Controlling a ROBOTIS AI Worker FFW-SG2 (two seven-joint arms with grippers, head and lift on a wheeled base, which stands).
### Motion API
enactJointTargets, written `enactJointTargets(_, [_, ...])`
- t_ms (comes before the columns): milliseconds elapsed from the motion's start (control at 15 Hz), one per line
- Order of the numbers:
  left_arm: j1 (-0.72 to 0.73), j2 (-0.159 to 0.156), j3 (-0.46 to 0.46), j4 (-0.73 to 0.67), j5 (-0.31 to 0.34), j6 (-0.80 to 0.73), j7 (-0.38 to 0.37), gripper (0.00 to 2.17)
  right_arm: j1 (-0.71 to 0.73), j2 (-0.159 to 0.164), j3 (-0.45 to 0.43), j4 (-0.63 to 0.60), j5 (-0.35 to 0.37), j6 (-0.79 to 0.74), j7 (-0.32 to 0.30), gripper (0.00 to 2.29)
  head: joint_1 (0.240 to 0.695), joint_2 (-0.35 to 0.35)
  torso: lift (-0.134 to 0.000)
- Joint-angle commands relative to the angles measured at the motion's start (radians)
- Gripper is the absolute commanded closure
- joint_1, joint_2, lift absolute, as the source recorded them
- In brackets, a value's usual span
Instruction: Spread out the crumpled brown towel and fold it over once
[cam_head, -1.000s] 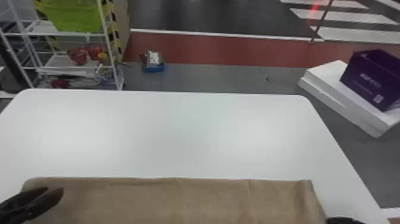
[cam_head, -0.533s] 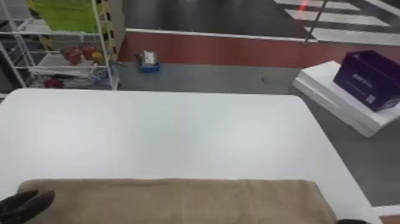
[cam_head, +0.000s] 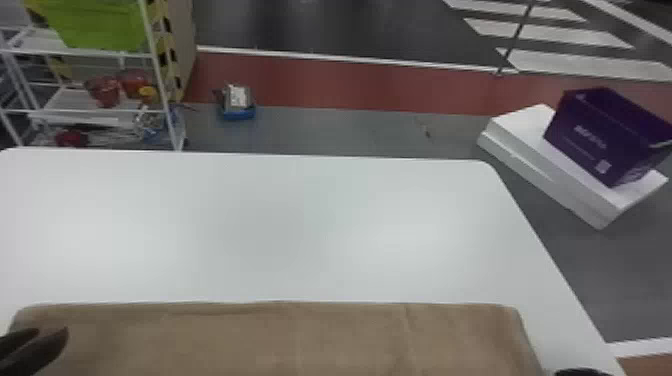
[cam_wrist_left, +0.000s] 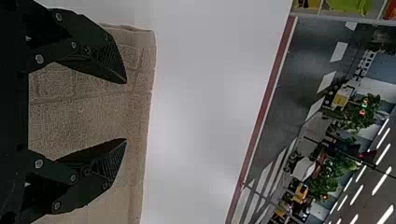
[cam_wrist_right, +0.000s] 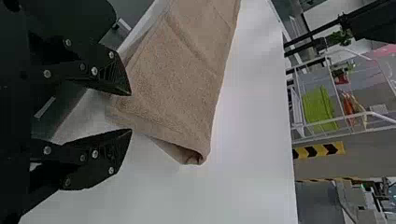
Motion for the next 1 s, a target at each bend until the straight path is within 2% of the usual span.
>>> enactJointTargets(0, [0.018,-0.004,0.033,-0.028,0.03,-0.003,-0.002,0.53,-0.002,-0.002,-0.042,-0.001,-0.05,-0.009,0.001,0.05,0.695,-0.168,-0.123])
enactJointTargets(133, [0.034,-0.017,0.067,-0.066,0.075,-0.003,-0.002,0.53,-0.01,-0.002,-0.093,-0.008,-0.131,-0.003,0.008,0.05,0.695,-0.173,-0.123])
enactJointTargets(267, [0.038,-0.038,0.098,-0.108,0.107,-0.003,-0.008,0.53,-0.032,0.007,-0.118,-0.028,-0.182,0.024,0.012,0.06,0.695,-0.185,-0.123])
enactJointTargets(400, [0.045,-0.038,0.113,-0.146,0.133,0.025,-0.014,0.53,-0.073,0.043,-0.13,-0.08,-0.197,0.079,0.012,0.06,0.695,-0.191,-0.123])
enactJointTargets(533, [0.054,-0.038,0.101,-0.177,0.128,0.098,-0.029,0.53,-0.134,0.053,-0.115,-0.097,-0.188,0.159,0.014,0.07,0.695,-0.174,-0.123])
enactJointTargets(733, [0.071,-0.038,0.073,-0.178,0.108,0.111,-0.032,0.53,-0.213,0.052,-0.053,-0.1,-0.093,0.273,0.014,0.16,0.695,-0.172,-0.123])
enactJointTargets(933, [0.071,-0.038,0.09,-0.197,0.102,0.172,-0.009,0.46,-0.246,0.076,-0.036,-0.14,-0.045,0.349,0.014,0.17,0.695,-0.149,-0.123])
